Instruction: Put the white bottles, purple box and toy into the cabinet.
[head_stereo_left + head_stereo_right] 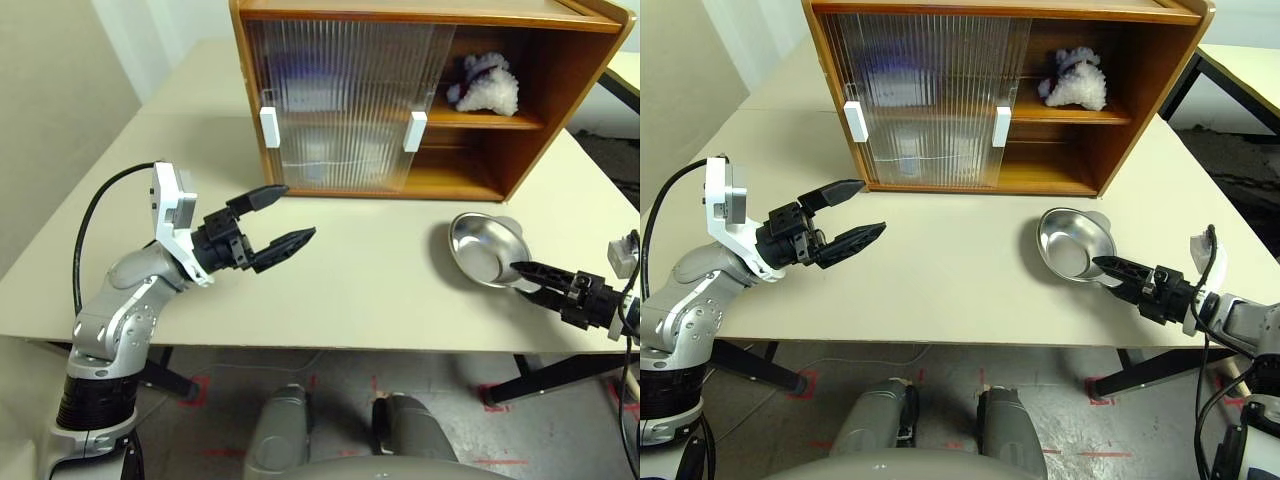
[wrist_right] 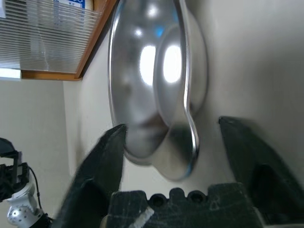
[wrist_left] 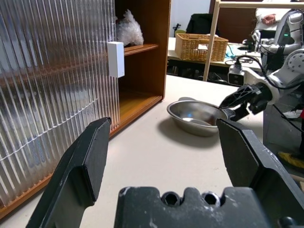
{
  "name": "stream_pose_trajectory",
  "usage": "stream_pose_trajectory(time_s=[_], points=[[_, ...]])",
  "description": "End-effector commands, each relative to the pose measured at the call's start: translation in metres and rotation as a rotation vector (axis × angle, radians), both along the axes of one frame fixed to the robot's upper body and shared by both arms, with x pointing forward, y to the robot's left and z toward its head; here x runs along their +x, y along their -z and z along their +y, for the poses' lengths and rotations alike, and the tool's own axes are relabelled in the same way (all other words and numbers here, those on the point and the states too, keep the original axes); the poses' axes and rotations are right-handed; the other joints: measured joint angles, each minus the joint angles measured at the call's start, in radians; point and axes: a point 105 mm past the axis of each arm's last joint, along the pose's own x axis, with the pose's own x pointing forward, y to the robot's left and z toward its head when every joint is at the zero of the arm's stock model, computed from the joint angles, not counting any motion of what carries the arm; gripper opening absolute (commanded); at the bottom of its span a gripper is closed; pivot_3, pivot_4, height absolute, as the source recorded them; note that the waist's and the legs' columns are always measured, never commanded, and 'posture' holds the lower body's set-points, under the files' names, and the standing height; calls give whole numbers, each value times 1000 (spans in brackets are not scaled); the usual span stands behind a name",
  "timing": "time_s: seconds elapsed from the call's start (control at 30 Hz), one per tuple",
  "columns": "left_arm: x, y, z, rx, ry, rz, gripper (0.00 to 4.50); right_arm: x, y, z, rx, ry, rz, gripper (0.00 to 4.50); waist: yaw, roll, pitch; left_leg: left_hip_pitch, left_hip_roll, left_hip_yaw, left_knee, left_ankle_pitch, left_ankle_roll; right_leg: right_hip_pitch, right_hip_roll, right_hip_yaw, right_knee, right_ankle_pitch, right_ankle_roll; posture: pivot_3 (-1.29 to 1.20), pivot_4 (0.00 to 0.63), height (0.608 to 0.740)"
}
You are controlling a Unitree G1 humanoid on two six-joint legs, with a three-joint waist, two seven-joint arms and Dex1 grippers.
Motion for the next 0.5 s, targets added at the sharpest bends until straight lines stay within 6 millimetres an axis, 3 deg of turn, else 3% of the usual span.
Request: stream_pose_trajectory(time_s=[0.03, 0.23, 0.27, 0.5], points=[[1, 4, 0, 17, 1, 18, 4500, 3, -4, 2, 35, 5, -14, 2729, 0, 0, 0, 0, 0, 0, 0, 0, 0, 0, 0, 0, 0, 0, 0, 166, 43, 740], [1, 4, 1, 17, -4, 18, 4500, -1, -7, 1, 53, 1, -12, 438, 0, 0, 0, 0, 0, 0, -1, 0, 0, 0, 0, 0, -1, 0, 0, 169, 46, 740], [1, 3, 1, 16, -5, 17, 4500, -2, -8, 1, 58, 0, -11, 264, 0, 0, 0, 0, 0, 0, -1, 0, 0, 0, 0, 0, -1, 0, 0, 168, 48, 740], [2, 2, 0, 13, -4, 14, 4500, -2, -18, 6, 123, -5, -35, 227, 0, -1, 0, 0, 0, 0, -2, 0, 0, 0, 0, 0, -2, 0, 0, 162, 48, 740]])
